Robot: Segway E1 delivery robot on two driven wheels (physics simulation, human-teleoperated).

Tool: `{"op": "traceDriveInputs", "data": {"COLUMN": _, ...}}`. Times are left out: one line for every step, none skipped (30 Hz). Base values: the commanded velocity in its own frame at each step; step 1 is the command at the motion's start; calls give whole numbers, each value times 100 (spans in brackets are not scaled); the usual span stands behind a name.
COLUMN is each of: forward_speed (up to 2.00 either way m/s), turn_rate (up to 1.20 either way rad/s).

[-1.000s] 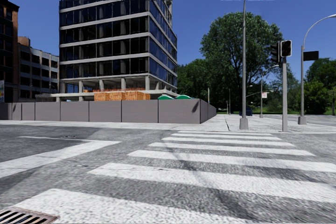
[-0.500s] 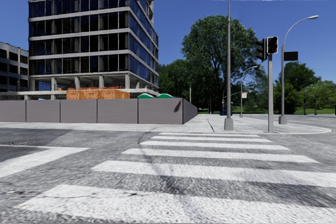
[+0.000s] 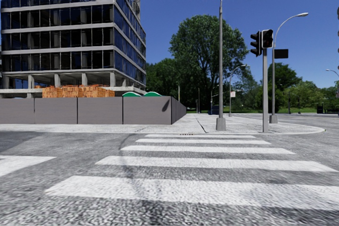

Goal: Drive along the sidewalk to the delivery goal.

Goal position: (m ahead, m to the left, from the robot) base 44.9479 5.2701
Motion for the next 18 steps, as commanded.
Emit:
{"op": "traceDriveInputs", "data": {"forward_speed": 125, "turn_rate": -33}}
{"op": "traceDriveInputs", "data": {"forward_speed": 125, "turn_rate": -33}}
{"op": "traceDriveInputs", "data": {"forward_speed": 125, "turn_rate": -33}}
{"op": "traceDriveInputs", "data": {"forward_speed": 125, "turn_rate": -33}}
{"op": "traceDriveInputs", "data": {"forward_speed": 125, "turn_rate": -33}}
{"op": "traceDriveInputs", "data": {"forward_speed": 125, "turn_rate": -33}}
{"op": "traceDriveInputs", "data": {"forward_speed": 125, "turn_rate": -33}}
{"op": "traceDriveInputs", "data": {"forward_speed": 125, "turn_rate": -33}}
{"op": "traceDriveInputs", "data": {"forward_speed": 125, "turn_rate": -33}}
{"op": "traceDriveInputs", "data": {"forward_speed": 125, "turn_rate": -19}}
{"op": "traceDriveInputs", "data": {"forward_speed": 125, "turn_rate": -19}}
{"op": "traceDriveInputs", "data": {"forward_speed": 125, "turn_rate": 0}}
{"op": "traceDriveInputs", "data": {"forward_speed": 125, "turn_rate": 0}}
{"op": "traceDriveInputs", "data": {"forward_speed": 133, "turn_rate": 0}}
{"op": "traceDriveInputs", "data": {"forward_speed": 200, "turn_rate": 0}}
{"op": "traceDriveInputs", "data": {"forward_speed": 200, "turn_rate": 0}}
{"op": "traceDriveInputs", "data": {"forward_speed": 200, "turn_rate": 0}}
{"op": "traceDriveInputs", "data": {"forward_speed": 200, "turn_rate": 0}}
